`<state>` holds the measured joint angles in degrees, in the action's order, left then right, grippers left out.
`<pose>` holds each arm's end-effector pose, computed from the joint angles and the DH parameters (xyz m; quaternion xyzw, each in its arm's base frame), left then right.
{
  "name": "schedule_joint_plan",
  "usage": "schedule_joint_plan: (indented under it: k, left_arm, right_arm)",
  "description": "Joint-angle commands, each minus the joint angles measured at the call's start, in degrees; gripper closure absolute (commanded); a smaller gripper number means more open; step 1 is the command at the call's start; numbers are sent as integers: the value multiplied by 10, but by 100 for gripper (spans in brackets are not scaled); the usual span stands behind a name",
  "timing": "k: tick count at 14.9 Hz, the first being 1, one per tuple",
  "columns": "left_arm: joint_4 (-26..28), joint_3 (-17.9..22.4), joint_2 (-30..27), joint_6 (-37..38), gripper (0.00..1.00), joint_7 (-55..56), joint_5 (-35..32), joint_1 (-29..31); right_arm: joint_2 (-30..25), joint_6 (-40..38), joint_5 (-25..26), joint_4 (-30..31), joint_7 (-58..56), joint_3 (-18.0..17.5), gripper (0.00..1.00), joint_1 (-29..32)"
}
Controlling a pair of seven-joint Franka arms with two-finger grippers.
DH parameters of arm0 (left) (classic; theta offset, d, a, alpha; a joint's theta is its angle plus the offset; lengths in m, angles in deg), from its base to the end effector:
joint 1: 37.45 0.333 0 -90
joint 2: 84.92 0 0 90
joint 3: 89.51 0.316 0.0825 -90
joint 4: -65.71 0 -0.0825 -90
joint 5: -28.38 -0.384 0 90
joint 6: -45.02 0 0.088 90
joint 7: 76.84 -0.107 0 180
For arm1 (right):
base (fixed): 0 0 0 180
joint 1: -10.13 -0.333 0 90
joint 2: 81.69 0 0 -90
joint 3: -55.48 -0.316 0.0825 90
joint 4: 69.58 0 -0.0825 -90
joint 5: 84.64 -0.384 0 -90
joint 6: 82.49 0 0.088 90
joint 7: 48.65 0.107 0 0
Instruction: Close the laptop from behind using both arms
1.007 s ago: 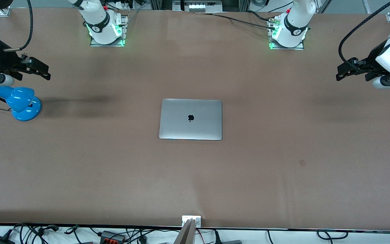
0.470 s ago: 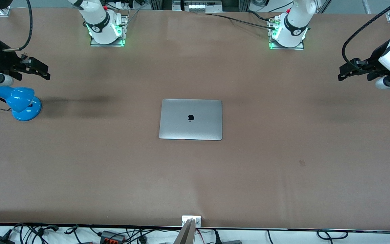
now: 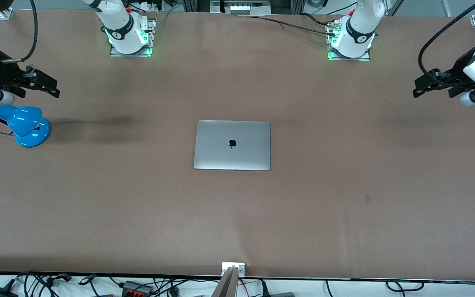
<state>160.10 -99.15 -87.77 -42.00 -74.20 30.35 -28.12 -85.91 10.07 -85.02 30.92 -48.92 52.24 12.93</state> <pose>0.5322 -0.0089 0.6109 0.9989 0.0204 -0.0401 0.0120 0.5306 0.0057 0.5817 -0.9995 -0.0058 0.0325 0.0012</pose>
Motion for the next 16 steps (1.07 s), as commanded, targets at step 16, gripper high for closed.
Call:
schedule_joint_plan:
  k: [16]
  left_arm:
    - [-5,67,-9,7,0,-4,-13,-66]
  right_arm:
    - [3,2,0,-2,-4,-4,0,9]
